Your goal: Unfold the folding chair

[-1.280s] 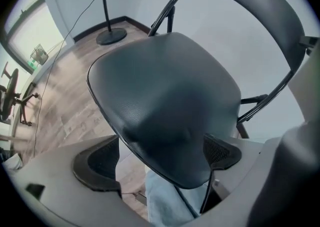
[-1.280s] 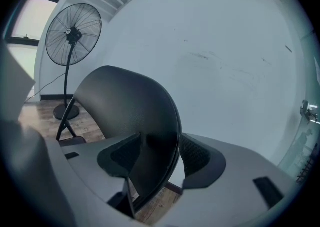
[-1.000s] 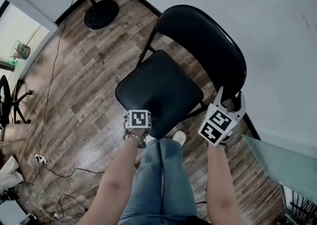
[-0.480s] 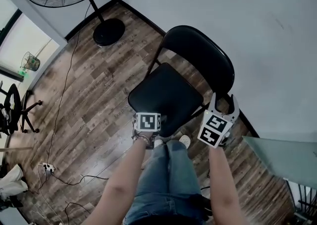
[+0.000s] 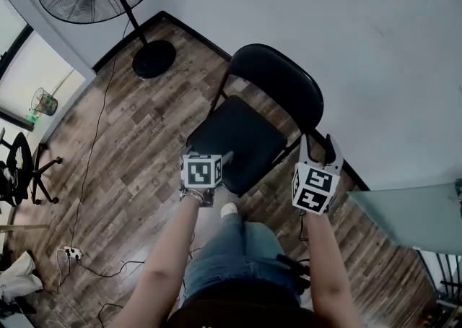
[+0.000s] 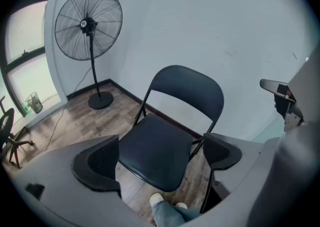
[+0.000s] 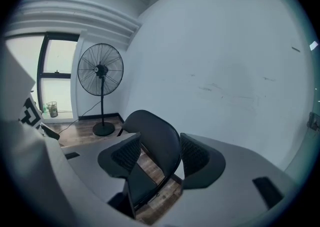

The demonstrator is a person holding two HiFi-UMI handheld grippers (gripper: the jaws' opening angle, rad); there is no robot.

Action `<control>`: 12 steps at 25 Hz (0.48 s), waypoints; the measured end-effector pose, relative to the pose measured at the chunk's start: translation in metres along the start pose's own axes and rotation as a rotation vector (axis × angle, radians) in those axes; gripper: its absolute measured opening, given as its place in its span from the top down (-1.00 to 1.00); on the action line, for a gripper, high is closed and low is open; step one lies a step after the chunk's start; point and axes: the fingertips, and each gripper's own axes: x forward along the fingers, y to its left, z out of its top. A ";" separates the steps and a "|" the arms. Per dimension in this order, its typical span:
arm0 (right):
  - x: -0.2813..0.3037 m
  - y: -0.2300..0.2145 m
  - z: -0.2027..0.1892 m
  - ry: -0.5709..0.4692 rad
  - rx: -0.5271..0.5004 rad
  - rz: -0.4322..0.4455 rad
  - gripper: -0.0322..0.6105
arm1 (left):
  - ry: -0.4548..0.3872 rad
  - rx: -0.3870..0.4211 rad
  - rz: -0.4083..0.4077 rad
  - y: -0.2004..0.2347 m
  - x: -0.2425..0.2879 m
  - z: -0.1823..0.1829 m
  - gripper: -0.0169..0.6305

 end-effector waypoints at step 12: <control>-0.091 -0.007 0.034 -0.148 0.022 0.063 0.25 | -0.340 0.162 0.014 -0.043 -0.124 0.058 -0.59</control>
